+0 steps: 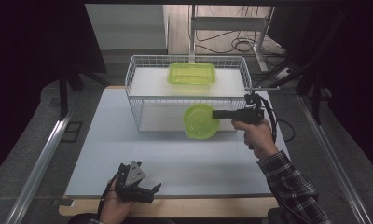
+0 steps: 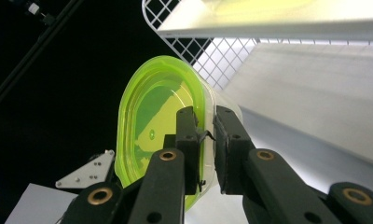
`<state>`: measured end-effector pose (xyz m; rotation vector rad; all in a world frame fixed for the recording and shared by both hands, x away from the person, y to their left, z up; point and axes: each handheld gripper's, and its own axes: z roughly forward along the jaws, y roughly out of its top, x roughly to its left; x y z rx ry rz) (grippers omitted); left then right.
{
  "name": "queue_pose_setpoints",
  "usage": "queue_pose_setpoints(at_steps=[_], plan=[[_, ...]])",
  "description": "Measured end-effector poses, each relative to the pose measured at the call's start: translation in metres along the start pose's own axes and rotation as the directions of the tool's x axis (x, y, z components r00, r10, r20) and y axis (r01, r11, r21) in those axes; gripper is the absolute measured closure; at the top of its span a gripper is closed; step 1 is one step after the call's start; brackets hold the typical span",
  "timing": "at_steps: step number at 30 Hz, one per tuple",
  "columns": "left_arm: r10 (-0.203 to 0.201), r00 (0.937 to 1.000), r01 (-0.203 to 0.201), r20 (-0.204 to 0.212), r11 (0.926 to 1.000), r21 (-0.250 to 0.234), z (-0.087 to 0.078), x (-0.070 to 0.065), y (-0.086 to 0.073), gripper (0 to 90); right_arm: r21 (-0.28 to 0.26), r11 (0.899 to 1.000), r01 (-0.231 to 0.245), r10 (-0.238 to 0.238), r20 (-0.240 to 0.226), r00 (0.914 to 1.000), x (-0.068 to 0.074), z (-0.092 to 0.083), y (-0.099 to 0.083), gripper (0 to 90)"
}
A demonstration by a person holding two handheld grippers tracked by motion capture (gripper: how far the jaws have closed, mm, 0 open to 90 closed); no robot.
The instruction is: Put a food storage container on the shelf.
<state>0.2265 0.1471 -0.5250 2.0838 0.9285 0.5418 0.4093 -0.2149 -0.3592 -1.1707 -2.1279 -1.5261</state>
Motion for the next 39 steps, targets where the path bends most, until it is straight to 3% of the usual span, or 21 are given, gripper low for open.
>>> queue_pose_setpoints(at_steps=[19,28,39], plan=[[-0.017,0.9999,0.017,-0.003,0.9998,-0.013,-0.001,0.001,0.000,0.0,-0.063,0.998,0.016,-0.016,-0.004,0.9999,0.020,-0.005,0.041,81.2],[-0.035,0.9994,0.035,0.006,0.9989,-0.030,-0.003,0.003,0.000,0.0,-0.113,0.993,0.038,-0.034,0.036,0.9988,0.030,-0.005,0.070,81.2],[-0.032,0.9994,0.032,0.011,0.9992,-0.026,-0.003,0.003,0.000,0.0,-0.162,0.986,0.026,-0.013,0.083,0.9965,0.034,-0.002,0.098,81.2]])
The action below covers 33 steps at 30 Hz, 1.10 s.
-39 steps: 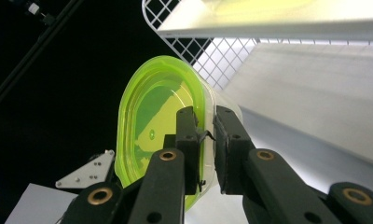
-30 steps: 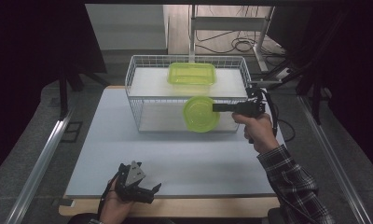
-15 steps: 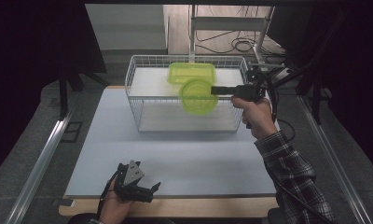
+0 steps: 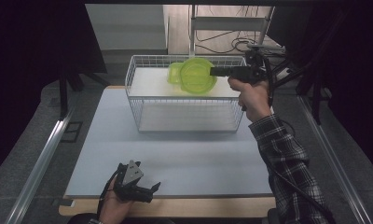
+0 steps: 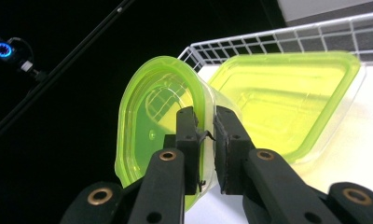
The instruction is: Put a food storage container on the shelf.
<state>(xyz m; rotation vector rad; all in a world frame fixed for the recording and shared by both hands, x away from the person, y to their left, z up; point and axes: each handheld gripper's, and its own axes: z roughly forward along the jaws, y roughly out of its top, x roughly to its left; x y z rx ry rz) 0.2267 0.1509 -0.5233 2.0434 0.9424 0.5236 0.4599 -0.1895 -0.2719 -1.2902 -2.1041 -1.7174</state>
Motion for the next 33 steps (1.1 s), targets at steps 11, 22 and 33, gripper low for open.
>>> queue_pose_setpoints(at_steps=[11,22,33], plan=[[0.002,1.0000,-0.002,0.008,1.0000,0.002,0.000,-0.001,0.000,0.0,-0.045,0.999,-0.022,0.025,0.070,0.9972,-0.002,0.017,0.023,81.2],[0.008,0.9999,-0.008,0.013,0.9999,0.006,0.001,-0.002,0.000,0.0,-0.063,0.997,-0.038,0.046,0.125,0.9911,-0.009,0.034,0.028,80.6],[0.014,0.9997,-0.014,0.018,0.9998,0.010,0.001,-0.002,0.000,0.0,-0.072,0.997,-0.012,0.028,0.229,0.9731,-0.010,0.041,0.032,72.6]])
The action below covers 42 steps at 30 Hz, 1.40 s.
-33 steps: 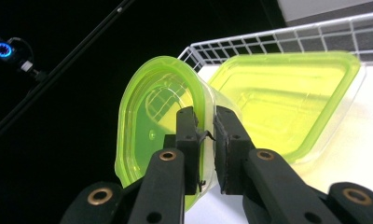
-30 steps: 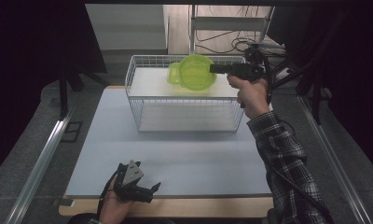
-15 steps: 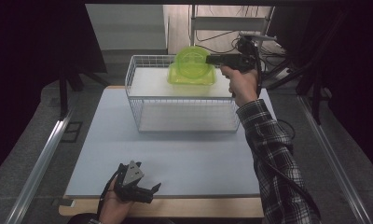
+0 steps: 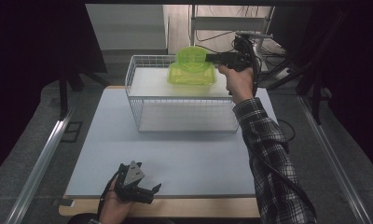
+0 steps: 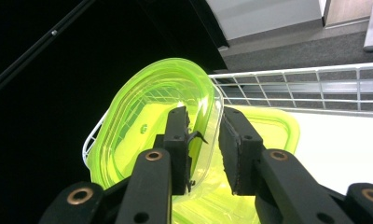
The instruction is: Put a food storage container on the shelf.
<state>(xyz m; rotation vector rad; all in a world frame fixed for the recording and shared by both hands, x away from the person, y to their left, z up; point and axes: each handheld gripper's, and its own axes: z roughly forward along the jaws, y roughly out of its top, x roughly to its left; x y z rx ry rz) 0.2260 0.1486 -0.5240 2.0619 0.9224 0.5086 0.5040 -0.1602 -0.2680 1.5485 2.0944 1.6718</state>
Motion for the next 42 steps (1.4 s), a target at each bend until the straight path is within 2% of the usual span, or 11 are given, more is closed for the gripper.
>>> queue_pose_setpoints(at_steps=[4,10,18,24,29,42], plan=[[0.002,1.0000,-0.002,0.001,1.0000,0.002,0.000,0.000,0.000,0.0,-0.002,1.000,0.008,-0.008,0.017,0.9998,-0.002,0.002,0.000,69.4],[0.004,1.0000,-0.004,0.002,1.0000,0.004,0.001,-0.001,0.000,0.0,-0.010,1.000,0.003,-0.003,0.000,1.0000,-0.003,0.002,-0.001,60.9],[0.005,1.0000,-0.005,0.001,1.0000,0.008,0.001,-0.001,0.000,0.0,-0.008,0.999,0.043,-0.043,-0.023,0.9988,0.001,-0.016,-0.006,51.7],[0.002,1.0000,-0.002,0.002,1.0000,0.005,0.001,-0.001,0.000,0.0,0.013,0.995,0.096,-0.096,-0.024,0.9951,0.003,-0.027,-0.016,46.4],[-0.011,0.9994,0.012,0.033,0.9994,-0.031,-0.001,0.000,0.001,0.0,0.024,0.992,0.123,-0.123,-0.030,0.9920,0.001,-0.032,-0.026,43.5],[-0.014,0.9993,0.015,0.034,0.9993,-0.035,-0.001,0.000,0.001,0.0,0.041,0.981,0.189,-0.188,-0.031,0.9816,-0.007,-0.041,-0.048,34.4]])
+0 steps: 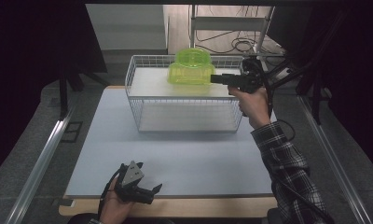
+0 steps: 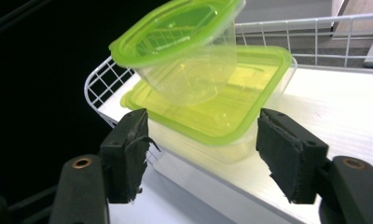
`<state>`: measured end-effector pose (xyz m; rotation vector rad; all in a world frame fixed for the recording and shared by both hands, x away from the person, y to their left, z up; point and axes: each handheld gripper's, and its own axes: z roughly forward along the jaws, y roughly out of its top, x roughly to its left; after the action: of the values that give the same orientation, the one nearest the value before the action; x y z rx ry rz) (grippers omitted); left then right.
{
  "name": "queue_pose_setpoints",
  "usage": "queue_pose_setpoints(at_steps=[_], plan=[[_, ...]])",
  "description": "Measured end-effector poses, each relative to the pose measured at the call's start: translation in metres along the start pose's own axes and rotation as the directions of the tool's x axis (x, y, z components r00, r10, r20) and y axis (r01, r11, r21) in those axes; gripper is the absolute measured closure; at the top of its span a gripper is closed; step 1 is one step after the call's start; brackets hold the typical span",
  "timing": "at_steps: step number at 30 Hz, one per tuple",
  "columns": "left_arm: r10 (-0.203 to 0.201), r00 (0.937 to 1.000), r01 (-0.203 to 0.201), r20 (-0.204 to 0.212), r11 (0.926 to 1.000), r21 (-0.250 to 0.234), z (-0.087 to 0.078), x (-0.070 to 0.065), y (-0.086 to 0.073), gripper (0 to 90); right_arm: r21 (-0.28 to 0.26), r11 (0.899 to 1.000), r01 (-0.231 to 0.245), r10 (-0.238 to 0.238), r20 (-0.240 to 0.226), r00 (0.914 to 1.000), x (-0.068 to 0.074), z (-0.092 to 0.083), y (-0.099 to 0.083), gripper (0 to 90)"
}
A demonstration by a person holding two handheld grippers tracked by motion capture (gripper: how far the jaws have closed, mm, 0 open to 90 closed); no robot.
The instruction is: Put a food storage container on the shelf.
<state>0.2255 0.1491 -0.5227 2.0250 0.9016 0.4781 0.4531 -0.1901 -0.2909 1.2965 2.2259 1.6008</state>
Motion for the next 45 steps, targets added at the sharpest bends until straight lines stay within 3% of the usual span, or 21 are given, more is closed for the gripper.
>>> queue_pose_setpoints(at_steps=[30,37,45], plan=[[0.013,0.9999,-0.013,-0.001,0.9998,0.016,0.001,-0.001,0.000,0.0,0.049,0.993,0.108,-0.107,-0.030,0.9939,0.003,0.000,-0.046,13.9],[0.015,0.9999,-0.015,-0.001,0.9998,0.017,0.001,-0.001,0.000,0.0,0.064,0.981,0.183,-0.183,-0.008,0.9831,0.005,-0.001,-0.061,10.6],[0.011,0.9999,-0.011,-0.002,0.9998,0.016,0.001,-0.001,0.000,0.0,0.065,0.977,0.201,-0.200,-0.019,0.9796,0.007,-0.003,-0.074,9.5]])
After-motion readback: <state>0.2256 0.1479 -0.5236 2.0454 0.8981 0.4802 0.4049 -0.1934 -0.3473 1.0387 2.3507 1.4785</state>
